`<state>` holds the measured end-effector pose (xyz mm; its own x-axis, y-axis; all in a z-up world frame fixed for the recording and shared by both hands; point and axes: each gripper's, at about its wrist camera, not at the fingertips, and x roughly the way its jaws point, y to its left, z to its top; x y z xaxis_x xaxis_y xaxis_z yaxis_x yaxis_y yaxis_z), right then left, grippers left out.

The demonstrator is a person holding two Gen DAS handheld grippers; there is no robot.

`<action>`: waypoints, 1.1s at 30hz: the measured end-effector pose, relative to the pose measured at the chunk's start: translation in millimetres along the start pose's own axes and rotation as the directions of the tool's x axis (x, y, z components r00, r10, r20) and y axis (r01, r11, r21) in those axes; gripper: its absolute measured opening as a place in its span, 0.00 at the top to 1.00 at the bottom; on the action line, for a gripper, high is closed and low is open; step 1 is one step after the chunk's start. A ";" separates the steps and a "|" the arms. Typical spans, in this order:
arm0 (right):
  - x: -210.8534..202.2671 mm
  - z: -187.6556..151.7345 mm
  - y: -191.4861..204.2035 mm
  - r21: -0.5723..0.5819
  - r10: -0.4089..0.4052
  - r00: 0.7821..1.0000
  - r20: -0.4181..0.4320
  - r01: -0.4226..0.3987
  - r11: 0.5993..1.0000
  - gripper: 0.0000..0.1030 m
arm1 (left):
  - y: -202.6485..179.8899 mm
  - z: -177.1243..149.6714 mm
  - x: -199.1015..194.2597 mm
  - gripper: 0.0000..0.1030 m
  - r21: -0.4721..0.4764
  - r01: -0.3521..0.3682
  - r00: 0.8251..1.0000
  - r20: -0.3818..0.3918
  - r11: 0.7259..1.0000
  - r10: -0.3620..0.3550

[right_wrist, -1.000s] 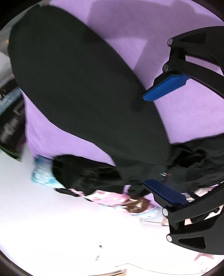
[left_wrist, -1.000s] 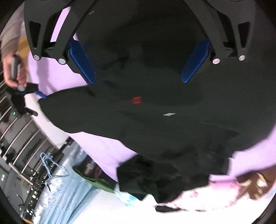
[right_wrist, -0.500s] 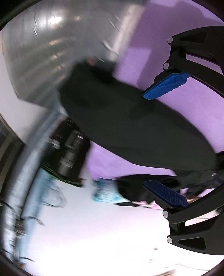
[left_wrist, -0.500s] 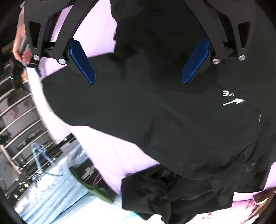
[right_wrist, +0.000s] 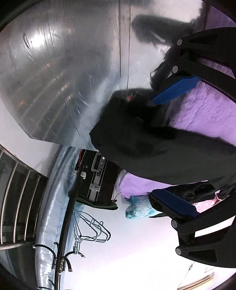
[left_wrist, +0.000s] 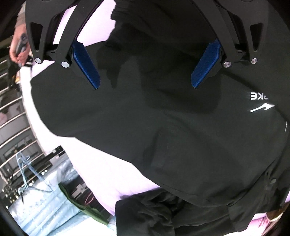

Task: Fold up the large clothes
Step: 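Move the right gripper to the cuff of the other jacket sleeve, then close the right gripper on the sleeve cuff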

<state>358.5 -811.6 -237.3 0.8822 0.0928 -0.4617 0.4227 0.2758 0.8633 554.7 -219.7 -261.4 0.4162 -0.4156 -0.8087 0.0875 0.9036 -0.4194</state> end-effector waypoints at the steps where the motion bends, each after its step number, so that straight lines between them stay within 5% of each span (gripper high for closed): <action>1: 2.6 0.1 -0.2 -0.002 0.006 1.000 0.000 -0.006 1.000 0.09 | -2.4 -0.7 1.1 0.06 0.018 -0.013 1.000 0.001 1.000 0.013; 10: 25.0 2.4 11.5 -0.030 0.056 0.998 -0.005 -0.056 0.998 0.14 | -11.7 -8.0 10.9 0.06 0.106 -0.100 0.995 0.015 0.989 0.100; 23: 32.9 -5.3 20.9 -0.096 0.051 0.998 -0.043 -0.055 0.994 0.82 | -14.1 -15.0 32.5 0.07 0.169 -0.169 0.985 0.010 0.971 0.170; 28: 26.5 -12.1 33.1 -0.141 0.052 0.998 -0.046 -0.058 0.988 0.90 | -16.0 -24.6 47.6 0.07 0.247 -0.216 0.976 0.054 0.945 0.209; 33: 14.1 -32.9 81.8 -0.332 0.029 0.999 -0.026 -0.036 0.943 0.93 | -17.2 -27.5 51.0 0.07 0.268 -0.247 0.969 0.085 0.931 0.233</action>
<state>398.7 -756.2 -179.9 0.8886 0.1255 -0.4413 0.2976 0.5744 0.7625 549.5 -259.3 -306.8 0.5007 -0.1833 -0.8460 0.2208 0.9720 -0.0799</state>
